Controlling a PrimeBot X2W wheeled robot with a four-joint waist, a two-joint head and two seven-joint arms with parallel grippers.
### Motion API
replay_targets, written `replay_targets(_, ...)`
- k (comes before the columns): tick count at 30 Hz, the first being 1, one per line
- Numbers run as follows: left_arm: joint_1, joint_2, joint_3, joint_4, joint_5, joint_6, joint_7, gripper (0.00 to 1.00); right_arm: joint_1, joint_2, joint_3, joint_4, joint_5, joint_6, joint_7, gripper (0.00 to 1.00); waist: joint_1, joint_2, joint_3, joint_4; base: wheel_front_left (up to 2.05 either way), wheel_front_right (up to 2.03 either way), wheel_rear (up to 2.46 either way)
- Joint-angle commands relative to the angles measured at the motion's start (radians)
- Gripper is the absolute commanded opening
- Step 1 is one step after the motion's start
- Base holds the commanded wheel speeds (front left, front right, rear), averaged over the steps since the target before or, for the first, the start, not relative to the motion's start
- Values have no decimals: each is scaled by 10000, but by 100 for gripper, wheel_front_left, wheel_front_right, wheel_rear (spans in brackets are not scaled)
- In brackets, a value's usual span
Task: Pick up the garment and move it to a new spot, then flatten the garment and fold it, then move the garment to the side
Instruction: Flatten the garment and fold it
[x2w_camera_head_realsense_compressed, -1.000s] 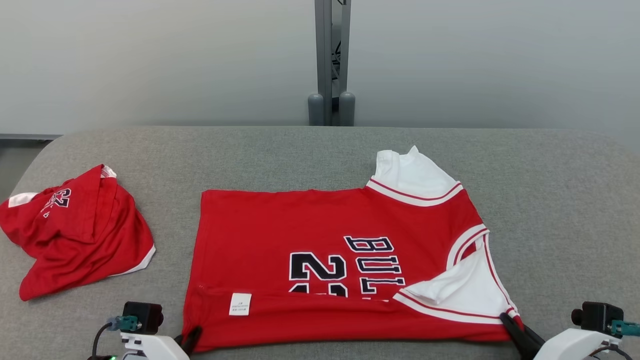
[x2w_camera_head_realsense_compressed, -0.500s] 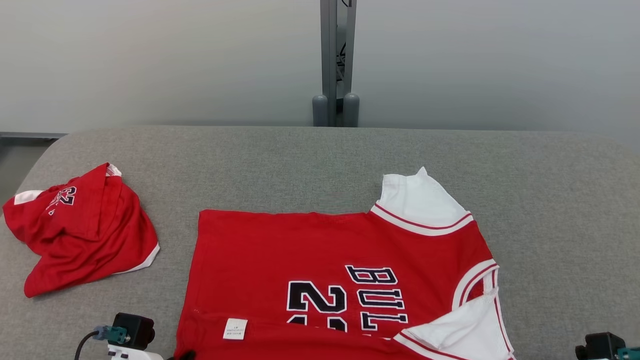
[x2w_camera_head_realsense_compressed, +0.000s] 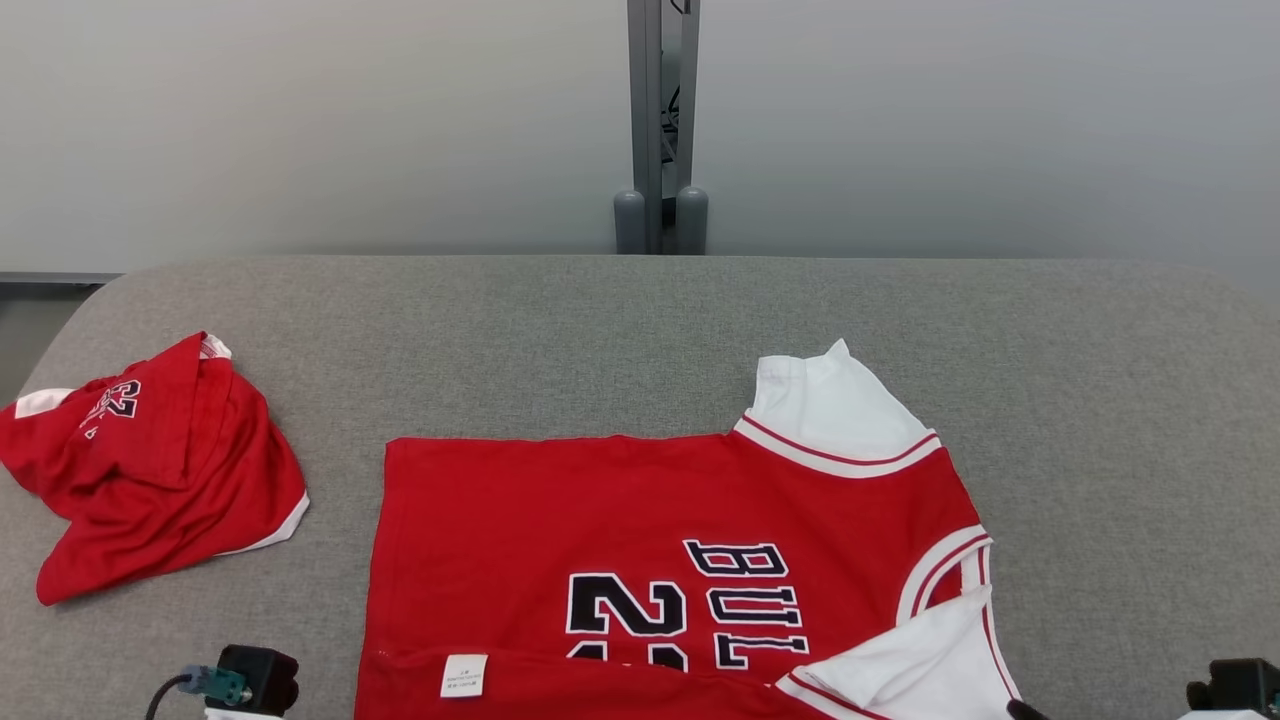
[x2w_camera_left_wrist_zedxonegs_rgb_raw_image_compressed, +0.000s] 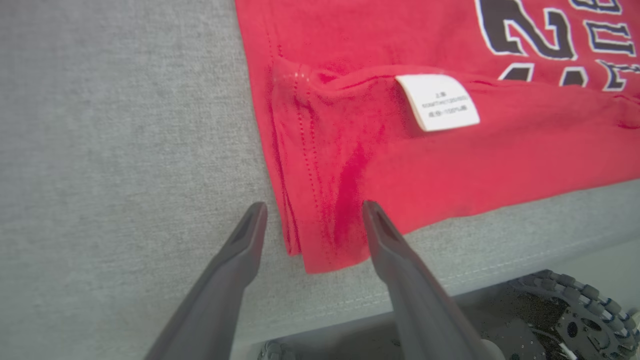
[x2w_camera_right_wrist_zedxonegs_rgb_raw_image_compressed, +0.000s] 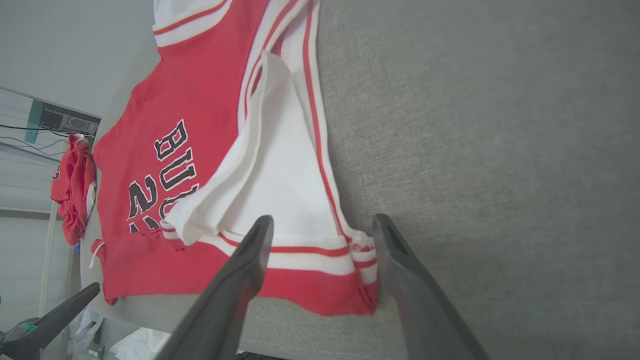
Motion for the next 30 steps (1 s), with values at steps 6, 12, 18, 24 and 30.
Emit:
replay_targets(6, -319, 273, 612, -436, 366, 679, -823, 100, -434, 468, -1341, -836, -1160, 5, -218, 100, 0, -1, 34, -6, 0, 0, 0)
replay_targets(12, -870, -153, 1242, -477, 826, 1201, -2600, 100, -1071, 796, -1944, -1268, -1776, 8, -1094, 100, 0, -1, 83, -23, 0, 0, 0)
replay_targets(18, -1538, -953, 1496, -96, 1259, 1189, -4840, 100, -1693, 293, -1073, -1672, -3224, 8, -3888, 100, 0, -1, 156, -93, 0, 0, 0)
replay_targets(24, -2023, -1700, 1476, 717, 1813, 1169, -6523, 100, -2054, -164, 189, -1056, -4408, 8, -6442, 100, 0, -1, 194, -152, 0, 0, 0)
replay_targets(30, -2258, -2410, 1732, 1315, 2869, 1334, -6789, 100, -2347, -67, 845, -1, -5268, 7, -7521, 100, 0, -1, 241, -193, 0, 0, 0)
